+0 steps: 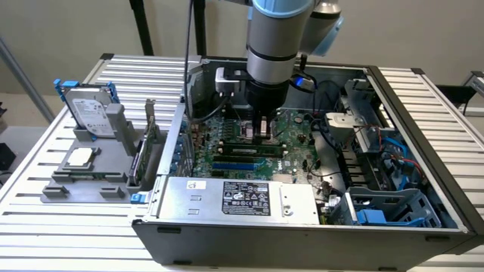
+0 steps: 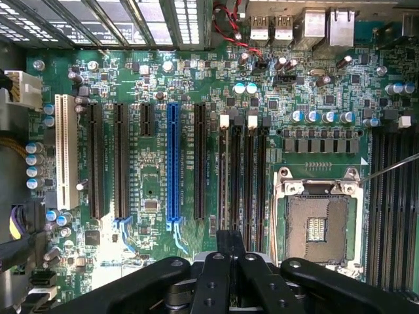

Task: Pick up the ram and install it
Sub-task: 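Press down the ram until it locks into place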

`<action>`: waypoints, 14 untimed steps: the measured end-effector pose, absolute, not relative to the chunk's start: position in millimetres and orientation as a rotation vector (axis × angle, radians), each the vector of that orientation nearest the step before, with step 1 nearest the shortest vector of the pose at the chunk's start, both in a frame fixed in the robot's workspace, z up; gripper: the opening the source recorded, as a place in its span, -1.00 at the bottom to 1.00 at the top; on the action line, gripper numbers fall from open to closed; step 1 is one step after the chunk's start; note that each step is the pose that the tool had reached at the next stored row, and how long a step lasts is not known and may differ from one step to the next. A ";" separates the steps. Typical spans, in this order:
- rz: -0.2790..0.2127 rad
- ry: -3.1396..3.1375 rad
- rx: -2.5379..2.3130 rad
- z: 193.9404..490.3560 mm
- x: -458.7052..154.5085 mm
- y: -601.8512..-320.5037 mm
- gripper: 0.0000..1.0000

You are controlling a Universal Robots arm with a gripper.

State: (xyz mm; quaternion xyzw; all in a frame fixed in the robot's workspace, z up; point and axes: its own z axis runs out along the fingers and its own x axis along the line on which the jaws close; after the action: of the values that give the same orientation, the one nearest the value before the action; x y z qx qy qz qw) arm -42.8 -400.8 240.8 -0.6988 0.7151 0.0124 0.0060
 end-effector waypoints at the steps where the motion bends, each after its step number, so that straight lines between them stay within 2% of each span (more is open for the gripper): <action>1: 0.039 2.238 -2.187 239.0 -43.1 -400.8 -0.79; 10: 0.037 2.240 -2.189 223.9 -45.1 -401.0 -0.79; 14: 0.045 2.236 -2.184 230.1 -45.3 -400.6 -0.79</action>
State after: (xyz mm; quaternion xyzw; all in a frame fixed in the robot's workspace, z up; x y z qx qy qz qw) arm -45.3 -400.6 230.1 -0.6987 0.7152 0.0143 0.0076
